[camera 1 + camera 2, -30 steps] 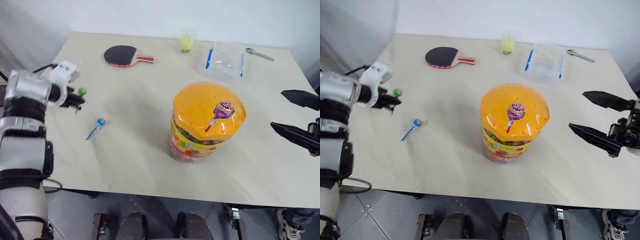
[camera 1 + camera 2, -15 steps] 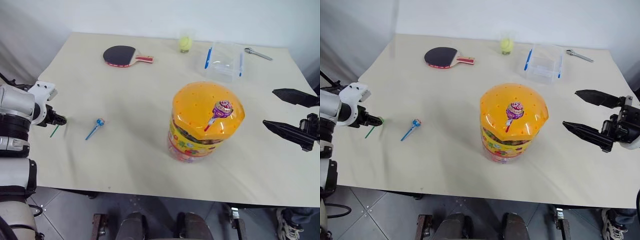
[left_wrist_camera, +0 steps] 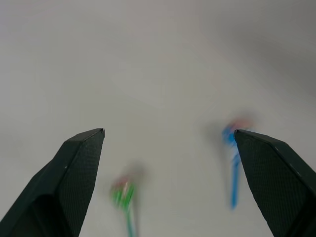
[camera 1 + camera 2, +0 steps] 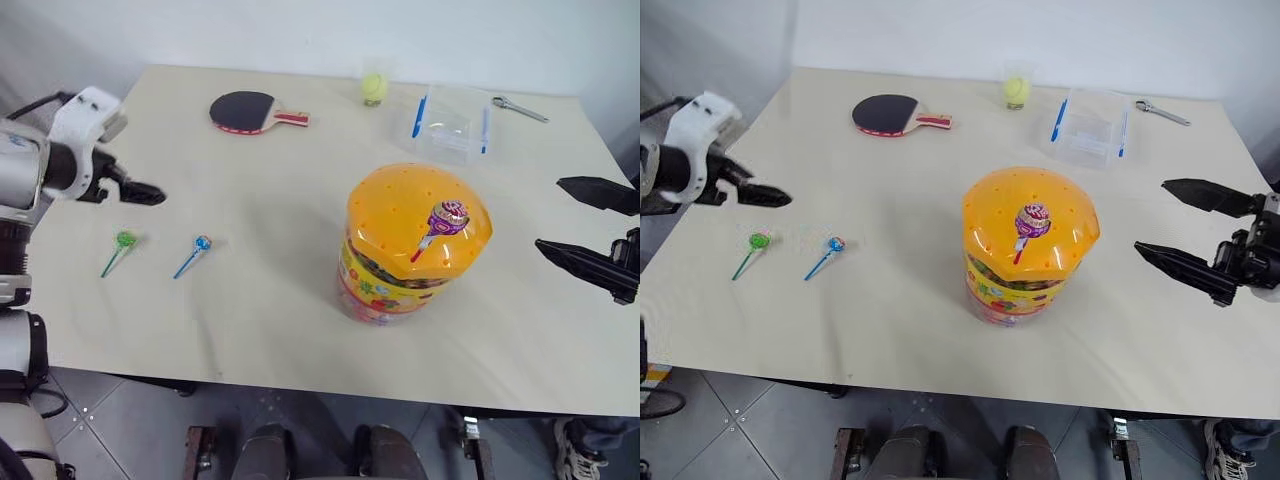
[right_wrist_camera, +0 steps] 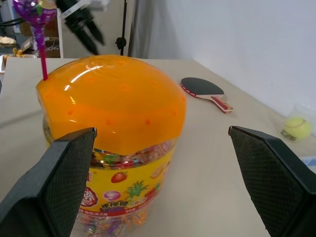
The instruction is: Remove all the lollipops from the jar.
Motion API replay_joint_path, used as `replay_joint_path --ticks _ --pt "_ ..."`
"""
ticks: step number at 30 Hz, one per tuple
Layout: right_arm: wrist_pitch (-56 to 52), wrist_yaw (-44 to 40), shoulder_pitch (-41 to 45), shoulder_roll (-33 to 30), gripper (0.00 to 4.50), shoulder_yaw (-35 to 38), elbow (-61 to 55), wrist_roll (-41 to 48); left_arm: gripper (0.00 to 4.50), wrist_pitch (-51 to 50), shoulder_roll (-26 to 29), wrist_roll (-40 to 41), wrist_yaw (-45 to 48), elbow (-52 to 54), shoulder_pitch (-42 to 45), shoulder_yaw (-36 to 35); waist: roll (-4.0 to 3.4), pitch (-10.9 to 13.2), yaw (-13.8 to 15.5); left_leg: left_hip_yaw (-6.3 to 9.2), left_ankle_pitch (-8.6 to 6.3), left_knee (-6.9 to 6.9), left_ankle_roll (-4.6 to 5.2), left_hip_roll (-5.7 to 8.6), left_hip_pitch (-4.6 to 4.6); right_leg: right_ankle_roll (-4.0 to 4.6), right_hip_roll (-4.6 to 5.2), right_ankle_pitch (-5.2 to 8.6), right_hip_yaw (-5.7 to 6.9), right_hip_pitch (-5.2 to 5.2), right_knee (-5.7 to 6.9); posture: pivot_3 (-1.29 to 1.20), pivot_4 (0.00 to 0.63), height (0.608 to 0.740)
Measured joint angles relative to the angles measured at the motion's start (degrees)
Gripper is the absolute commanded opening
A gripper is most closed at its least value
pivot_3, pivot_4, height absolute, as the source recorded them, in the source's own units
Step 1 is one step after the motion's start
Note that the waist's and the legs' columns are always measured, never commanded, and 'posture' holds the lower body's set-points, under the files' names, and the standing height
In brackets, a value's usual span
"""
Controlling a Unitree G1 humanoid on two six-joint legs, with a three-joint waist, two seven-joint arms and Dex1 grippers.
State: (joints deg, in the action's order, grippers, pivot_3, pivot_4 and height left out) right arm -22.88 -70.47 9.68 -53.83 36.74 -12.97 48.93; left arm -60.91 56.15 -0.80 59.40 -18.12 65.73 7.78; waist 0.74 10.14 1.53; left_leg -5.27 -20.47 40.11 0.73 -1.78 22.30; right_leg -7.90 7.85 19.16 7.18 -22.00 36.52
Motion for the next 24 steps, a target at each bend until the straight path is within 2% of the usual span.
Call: replay_joint_path --ticks 5,10,13,18,24 --pt "-3.4 4.8 -2.3 0.0 4.5 0.8 -9.3 2.1 4.46 16.1 -8.4 10.0 0.8 5.3 -6.4 -11.0 -0.03 0.0 -0.2 0.02 0.0 0.01 0.0 -0.01 0.01 0.0 0.05 0.0 0.03 -0.13 0.27 0.0 0.15 0.74" --pt "-7.7 10.0 -3.8 -1.6 4.5 1.4 -17.6 5.4 4.46 33.9 -16.6 25.3 14.1 6.5 -12.9 -20.9 -0.03 0.0 -0.2 -0.07 -0.01 0.03 0.0 0.01 0.09 0.01 0.1 0.0 0.06 -0.38 0.44 0.0 0.15 0.74" --pt "-9.3 12.0 -2.2 -3.4 4.5 0.8 -21.1 7.8 4.46 37.9 -17.8 30.3 20.1 5.3 -13.2 -22.6 -0.03 0.0 -0.2 -0.11 -0.01 0.05 0.0 0.02 0.08 0.01 0.1 0.0 0.06 -0.35 0.44 0.0 0.15 0.74" --pt "-11.0 14.2 1.5 -4.4 4.5 -4.4 -23.6 11.0 4.46 41.7 -19.1 33.6 26.3 1.9 -14.9 -22.5 -0.02 0.0 -0.1 -0.1 -0.02 0.08 0.03 0.08 0.08 0.01 0.14 0.0 0.06 -0.32 0.44 0.0 0.15 0.74" --pt "-11.1 15.7 10.6 -3.5 4.5 -15.2 -24.5 12.0 4.46 41.6 -18.2 36.4 26.7 2.1 -17.2 -20.7 0.0 0.0 -0.4 -0.02 -0.02 0.08 0.03 0.05 0.08 0.01 0.14 0.0 0.08 -0.33 0.44 0.0 0.15 0.74"
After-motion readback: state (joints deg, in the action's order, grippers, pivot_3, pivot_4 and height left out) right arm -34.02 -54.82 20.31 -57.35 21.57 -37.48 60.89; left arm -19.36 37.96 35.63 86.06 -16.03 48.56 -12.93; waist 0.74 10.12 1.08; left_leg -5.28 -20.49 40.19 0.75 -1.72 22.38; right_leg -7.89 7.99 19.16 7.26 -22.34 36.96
